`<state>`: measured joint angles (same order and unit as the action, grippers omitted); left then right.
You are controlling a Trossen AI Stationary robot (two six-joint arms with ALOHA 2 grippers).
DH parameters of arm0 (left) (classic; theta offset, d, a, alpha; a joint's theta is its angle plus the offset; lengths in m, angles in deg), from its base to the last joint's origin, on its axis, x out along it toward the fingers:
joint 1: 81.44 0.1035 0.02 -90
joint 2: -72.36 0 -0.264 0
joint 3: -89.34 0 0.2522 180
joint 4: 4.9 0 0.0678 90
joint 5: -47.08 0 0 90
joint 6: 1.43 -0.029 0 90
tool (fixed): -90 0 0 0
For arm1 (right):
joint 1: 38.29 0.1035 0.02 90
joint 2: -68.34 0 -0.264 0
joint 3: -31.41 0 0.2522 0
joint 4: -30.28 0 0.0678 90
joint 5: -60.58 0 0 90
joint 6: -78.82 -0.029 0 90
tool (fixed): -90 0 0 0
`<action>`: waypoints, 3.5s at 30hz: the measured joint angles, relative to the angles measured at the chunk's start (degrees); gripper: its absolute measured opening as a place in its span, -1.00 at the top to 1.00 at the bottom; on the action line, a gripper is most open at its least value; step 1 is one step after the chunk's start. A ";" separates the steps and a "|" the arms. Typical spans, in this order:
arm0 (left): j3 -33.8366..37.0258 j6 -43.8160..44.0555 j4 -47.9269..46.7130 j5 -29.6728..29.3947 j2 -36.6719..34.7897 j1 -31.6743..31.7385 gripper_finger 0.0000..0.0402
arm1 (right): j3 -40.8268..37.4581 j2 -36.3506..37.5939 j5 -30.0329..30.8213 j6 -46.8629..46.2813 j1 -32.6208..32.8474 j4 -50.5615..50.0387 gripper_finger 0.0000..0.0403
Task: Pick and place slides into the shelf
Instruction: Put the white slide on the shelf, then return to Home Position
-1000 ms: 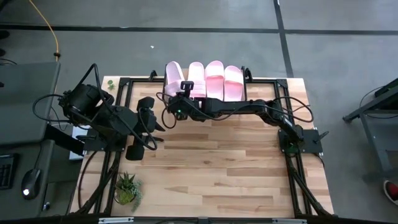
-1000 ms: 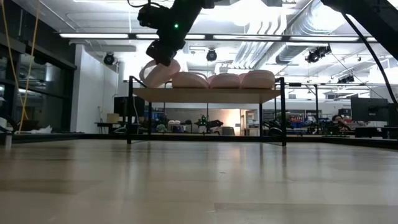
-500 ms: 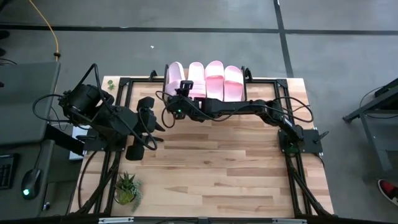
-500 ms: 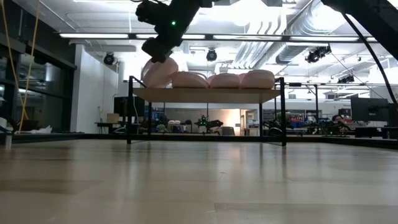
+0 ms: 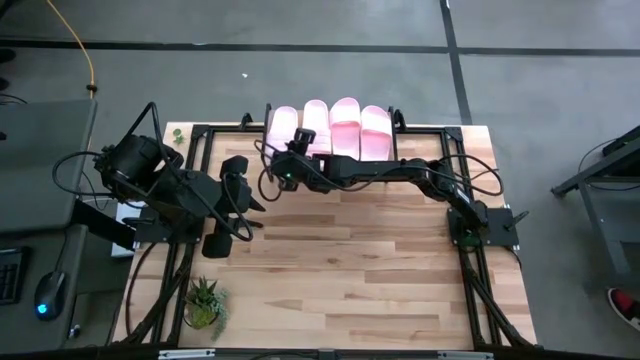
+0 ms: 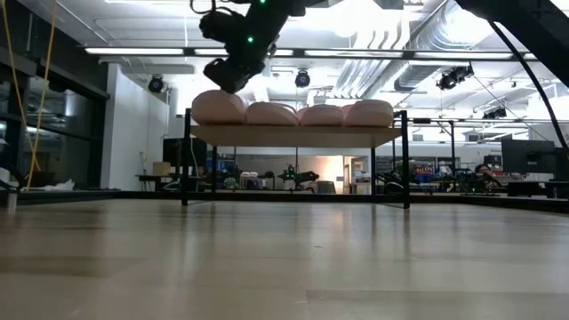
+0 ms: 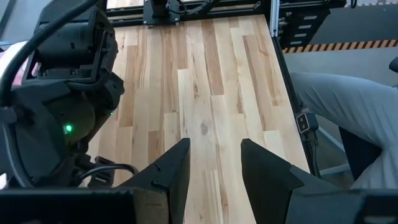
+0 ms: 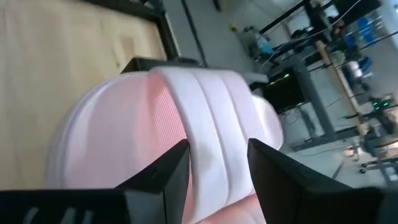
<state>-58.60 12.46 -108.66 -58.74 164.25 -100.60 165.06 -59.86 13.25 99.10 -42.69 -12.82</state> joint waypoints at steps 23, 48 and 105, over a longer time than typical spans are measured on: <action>-0.02 -0.20 -0.02 1.29 0.00 0.00 0.37 | 2.76 0.12 2.94 -1.03 2.16 -5.29 0.04; 0.00 -2.03 -0.02 -0.27 -0.11 0.02 0.37 | 14.41 3.65 -1.46 -13.09 6.10 -35.90 0.02; 0.01 -2.91 -0.02 -13.39 -14.76 0.01 0.37 | 14.22 39.08 -21.51 -17.67 14.34 -45.30 0.02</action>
<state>-58.59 9.56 -108.68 -72.13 149.49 -100.59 179.27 -20.79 -8.26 81.43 -28.35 -58.12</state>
